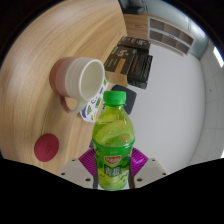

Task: Pour water

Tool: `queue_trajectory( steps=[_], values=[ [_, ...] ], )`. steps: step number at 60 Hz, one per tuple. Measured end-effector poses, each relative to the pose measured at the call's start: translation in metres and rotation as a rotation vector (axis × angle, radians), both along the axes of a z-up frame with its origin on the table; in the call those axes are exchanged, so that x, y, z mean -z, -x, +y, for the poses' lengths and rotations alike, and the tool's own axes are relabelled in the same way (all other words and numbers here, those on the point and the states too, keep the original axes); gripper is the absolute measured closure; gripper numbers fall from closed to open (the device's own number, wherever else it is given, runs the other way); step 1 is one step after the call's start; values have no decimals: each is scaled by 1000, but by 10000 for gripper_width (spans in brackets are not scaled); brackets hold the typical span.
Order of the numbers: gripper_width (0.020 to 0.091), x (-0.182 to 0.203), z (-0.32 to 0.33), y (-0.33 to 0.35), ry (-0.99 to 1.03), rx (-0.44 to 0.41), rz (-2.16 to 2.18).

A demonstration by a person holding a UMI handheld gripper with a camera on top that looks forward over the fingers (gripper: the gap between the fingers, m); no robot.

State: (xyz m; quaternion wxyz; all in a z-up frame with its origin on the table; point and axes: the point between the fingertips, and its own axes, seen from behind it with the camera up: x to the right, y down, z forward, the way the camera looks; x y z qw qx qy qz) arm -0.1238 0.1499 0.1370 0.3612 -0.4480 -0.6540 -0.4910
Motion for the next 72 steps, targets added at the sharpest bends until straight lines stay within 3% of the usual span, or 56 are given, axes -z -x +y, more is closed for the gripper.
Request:
queue_trajectory(
  steps=[23, 50, 59, 72],
  values=[
    [697, 11, 3, 13, -18, 7, -162],
    [688, -21, -30, -7, 296, 283, 1312],
    [690, 1, -22, -26, 332, 334, 1642],
    [690, 49, -14, -32, 348, 371, 1757]
  ],
)
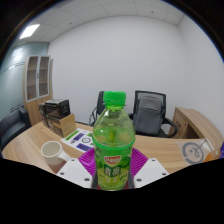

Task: Pour water

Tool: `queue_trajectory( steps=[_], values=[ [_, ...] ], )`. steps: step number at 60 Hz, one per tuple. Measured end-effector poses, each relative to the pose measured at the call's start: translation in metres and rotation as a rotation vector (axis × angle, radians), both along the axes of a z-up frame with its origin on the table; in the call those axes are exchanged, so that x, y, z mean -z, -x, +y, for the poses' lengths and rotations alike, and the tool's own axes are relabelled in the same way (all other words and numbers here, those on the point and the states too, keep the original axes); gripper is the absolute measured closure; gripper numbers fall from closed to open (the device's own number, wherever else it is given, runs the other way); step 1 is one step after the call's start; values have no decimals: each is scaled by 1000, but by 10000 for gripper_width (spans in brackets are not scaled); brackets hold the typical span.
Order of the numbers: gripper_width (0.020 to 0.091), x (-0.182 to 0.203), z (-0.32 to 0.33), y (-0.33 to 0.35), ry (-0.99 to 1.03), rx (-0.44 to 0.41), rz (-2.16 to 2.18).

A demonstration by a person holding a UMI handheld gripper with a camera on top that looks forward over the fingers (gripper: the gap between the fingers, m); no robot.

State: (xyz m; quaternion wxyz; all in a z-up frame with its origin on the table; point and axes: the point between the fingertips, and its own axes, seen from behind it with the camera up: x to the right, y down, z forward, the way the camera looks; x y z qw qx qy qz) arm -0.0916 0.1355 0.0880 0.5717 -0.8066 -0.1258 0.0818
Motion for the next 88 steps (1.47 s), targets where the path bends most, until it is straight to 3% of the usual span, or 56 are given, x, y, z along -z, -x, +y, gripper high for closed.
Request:
queue_trajectory(
  steps=[5, 13, 25, 36, 45, 60, 67, 74, 88],
  values=[
    [687, 28, -3, -1, 28, 3, 0],
    [671, 23, -9, -4, -32, 10, 3],
    [564, 27, -19, -7, 13, 21, 10],
    [308, 28, -65, -19, 111, 88, 35],
    [302, 6, -135, -38, 187, 208, 35],
    [283, -74, -226, -38, 213, 318, 59],
    [282, -108, -243, -50, 166, 384, 27],
    [284, -140, -249, -51, 109, 396, 26],
    [282, -168, -253, -62, 62, 448, 14]
  ],
)
